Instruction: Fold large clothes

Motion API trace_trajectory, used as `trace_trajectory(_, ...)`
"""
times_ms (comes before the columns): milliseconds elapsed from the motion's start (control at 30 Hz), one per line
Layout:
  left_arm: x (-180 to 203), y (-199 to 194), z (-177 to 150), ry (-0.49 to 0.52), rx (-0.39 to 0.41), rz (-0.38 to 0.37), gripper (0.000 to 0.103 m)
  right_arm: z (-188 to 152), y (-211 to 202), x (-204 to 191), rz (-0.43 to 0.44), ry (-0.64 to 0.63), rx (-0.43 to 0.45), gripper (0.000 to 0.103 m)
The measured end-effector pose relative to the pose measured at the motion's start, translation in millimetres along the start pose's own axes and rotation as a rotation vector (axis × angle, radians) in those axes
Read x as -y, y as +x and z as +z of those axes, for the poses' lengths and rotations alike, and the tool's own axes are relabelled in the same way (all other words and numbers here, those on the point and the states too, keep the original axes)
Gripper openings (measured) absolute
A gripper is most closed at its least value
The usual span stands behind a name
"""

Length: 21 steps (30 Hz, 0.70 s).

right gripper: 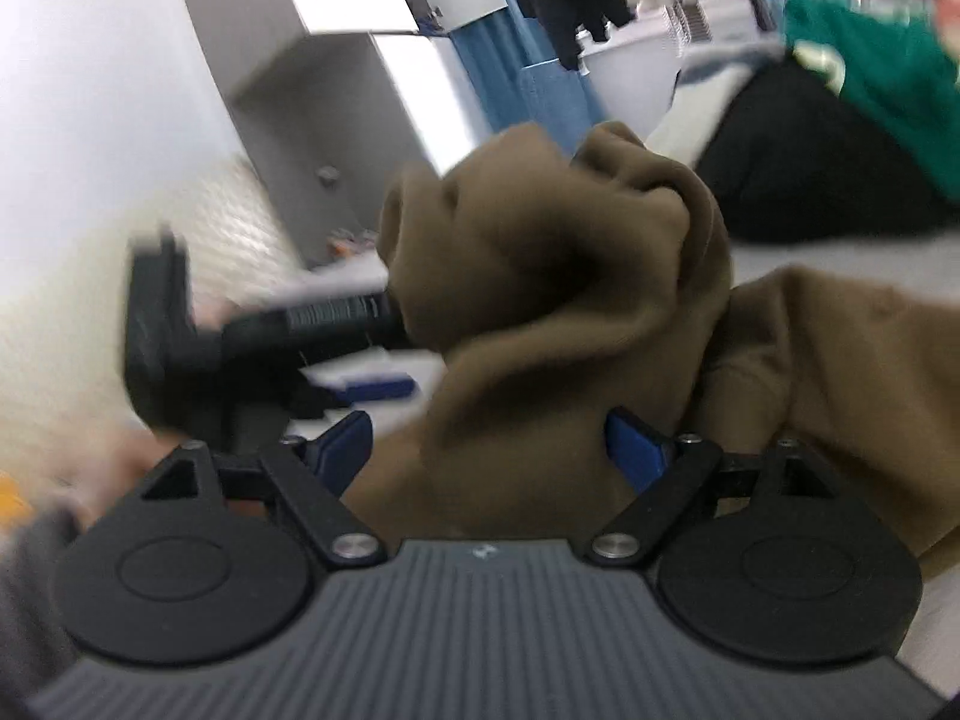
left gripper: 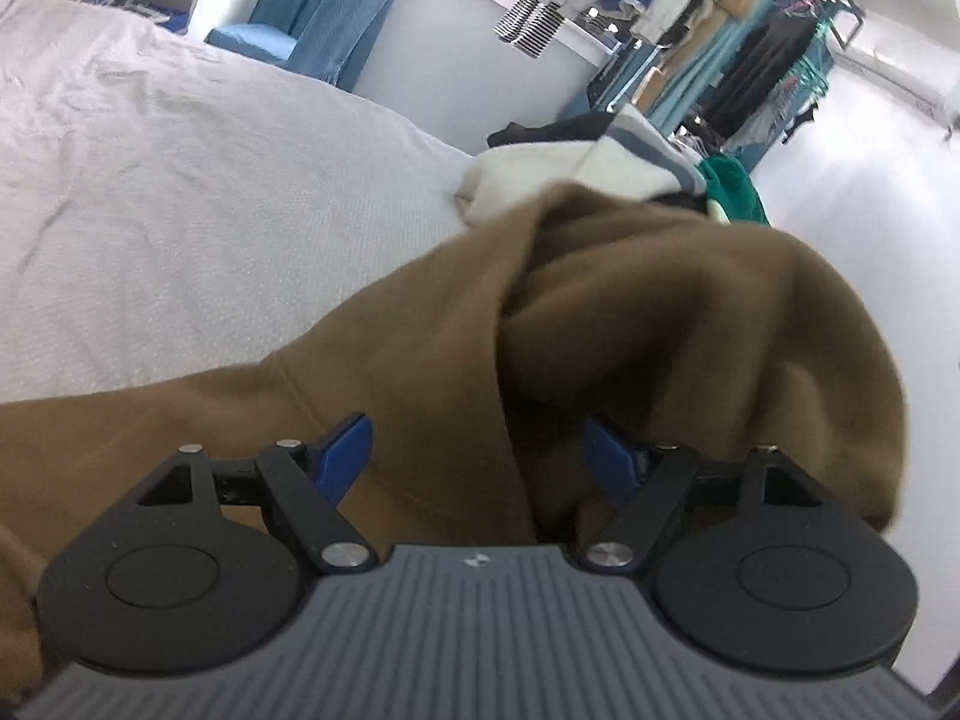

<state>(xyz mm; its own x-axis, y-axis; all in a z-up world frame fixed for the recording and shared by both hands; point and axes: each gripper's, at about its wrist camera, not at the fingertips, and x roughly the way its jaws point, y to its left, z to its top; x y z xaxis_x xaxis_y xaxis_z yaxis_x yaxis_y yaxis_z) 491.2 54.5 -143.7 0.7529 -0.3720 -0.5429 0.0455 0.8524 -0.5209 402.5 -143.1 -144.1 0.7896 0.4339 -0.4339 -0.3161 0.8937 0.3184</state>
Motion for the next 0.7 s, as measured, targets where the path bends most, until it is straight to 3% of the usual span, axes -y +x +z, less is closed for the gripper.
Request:
trace_trajectory(33, -1.5, 5.0, 4.5, -0.007, -0.001, -0.004, 0.081, 0.0, 9.2, 7.4, -0.041, 0.025, -0.022, 0.071)
trace_trajectory(67, -1.3, 8.9, 7.9, -0.006, -0.003, -0.005, 0.081, 1.5, 15.8, 17.8, -0.055, 0.065, -0.03, 0.07)
trace_trajectory(233, 2.6, 28.5, 22.8, 0.035, -0.022, -0.005, 0.081, 19.3, 17.6, 65.4, -0.09, 0.276, 0.054, 0.038)
trace_trajectory(300, 3.5, 33.6, 25.8, 0.034, -0.022, -0.002, 0.081, 25.0, 9.7, 81.6, -0.158, 0.32, 0.13, 0.035)
trace_trajectory(467, 15.8, 57.8, 27.9, 0.059, -0.04, 0.007, 0.081, 28.4, 10.4, 107.4, -0.327, 0.411, 0.199, 0.032)
trace_trajectory(533, 26.6, 68.1, 28.2, 0.113, -0.042, 0.052, 0.081, 29.2, 11.7, 111.7, -0.324, 0.437, 0.209, 0.033)
trace_trajectory(600, 37.4, 78.1, 28.7, 0.18, -0.028, 0.14, 0.074, 31.2, 16.6, 112.0, -0.326, 0.421, 0.201, 0.033)
trace_trajectory(667, 45.0, 87.4, 29.1, 0.25, -0.028, 0.22, 0.047, 25.6, 17.2, 107.6, -0.33, 0.411, 0.193, 0.033)
trace_trajectory(700, 48.2, 92.5, 29.0, 0.283, -0.032, 0.267, 0.039, 22.9, 16.2, 106.8, -0.328, 0.404, 0.187, 0.034)
